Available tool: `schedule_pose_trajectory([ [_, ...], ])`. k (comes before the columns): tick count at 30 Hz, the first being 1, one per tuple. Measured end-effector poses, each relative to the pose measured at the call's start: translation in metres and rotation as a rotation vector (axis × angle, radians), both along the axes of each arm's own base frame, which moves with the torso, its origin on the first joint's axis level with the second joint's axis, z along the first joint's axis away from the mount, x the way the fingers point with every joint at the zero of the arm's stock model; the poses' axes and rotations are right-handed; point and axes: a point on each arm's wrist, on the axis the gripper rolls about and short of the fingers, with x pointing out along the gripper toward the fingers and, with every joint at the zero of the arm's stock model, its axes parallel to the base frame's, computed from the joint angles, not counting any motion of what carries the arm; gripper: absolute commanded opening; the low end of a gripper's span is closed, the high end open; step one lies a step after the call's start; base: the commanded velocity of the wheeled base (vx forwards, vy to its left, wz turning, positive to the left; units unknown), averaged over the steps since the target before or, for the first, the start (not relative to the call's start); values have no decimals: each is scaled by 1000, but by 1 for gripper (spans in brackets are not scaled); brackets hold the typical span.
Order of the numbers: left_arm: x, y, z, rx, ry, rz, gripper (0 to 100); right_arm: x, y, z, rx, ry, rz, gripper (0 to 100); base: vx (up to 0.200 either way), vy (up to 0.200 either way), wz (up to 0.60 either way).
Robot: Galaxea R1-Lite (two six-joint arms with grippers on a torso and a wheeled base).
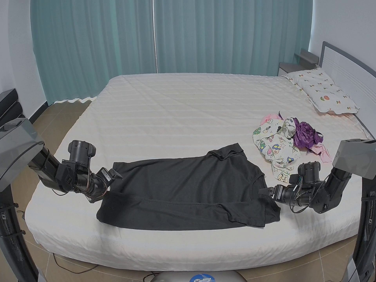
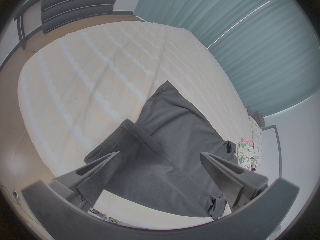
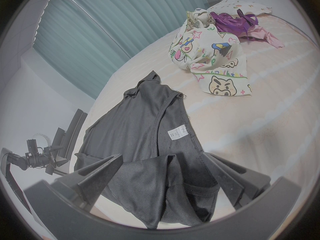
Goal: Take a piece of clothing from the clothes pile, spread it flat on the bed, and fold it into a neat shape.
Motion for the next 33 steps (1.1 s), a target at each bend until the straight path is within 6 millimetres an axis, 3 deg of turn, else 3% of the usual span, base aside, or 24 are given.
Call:
schedule_pose_trajectory([
  [7,6,4,-12,1,28,14,100,1,0,-5,13,-24,0,100,171,0,0],
  [19,16,22,-10,19,2,40,100,-2,10,-11,22,-13,52,100,0,0,0],
  [33,7,45,-25,67,18,-188,100,-6,19,-15,3,-6,94,100,0,0,0],
])
